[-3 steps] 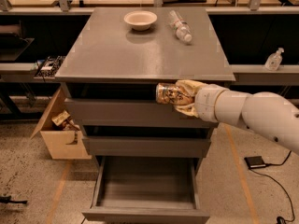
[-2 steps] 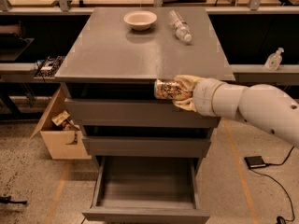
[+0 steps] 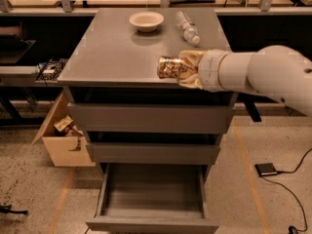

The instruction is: Pick orange can from bottom drawer and place on counter

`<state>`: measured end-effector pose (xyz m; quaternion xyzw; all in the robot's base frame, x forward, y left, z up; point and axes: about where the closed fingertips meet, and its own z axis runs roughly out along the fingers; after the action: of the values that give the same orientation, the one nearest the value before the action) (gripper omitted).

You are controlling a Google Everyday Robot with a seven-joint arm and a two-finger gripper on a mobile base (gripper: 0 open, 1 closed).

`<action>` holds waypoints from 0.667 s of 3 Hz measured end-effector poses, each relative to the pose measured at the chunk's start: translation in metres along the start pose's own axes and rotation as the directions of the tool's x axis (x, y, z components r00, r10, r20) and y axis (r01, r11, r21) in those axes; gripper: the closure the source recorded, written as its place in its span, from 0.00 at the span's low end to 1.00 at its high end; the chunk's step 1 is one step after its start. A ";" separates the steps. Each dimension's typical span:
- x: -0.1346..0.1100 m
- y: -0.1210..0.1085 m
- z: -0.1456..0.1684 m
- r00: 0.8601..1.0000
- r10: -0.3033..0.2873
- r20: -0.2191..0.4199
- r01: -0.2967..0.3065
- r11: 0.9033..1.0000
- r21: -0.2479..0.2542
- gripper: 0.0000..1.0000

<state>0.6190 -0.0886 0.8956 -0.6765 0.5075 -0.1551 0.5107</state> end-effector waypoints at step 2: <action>-0.001 -0.054 0.040 0.997 0.077 0.005 -0.075 0.989 -0.129 1.00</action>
Offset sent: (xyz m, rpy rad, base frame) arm 0.1062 0.0377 0.0424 0.0271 0.2806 0.0317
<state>0.6761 -0.0681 0.9244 -0.6890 0.5392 -0.0989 0.4741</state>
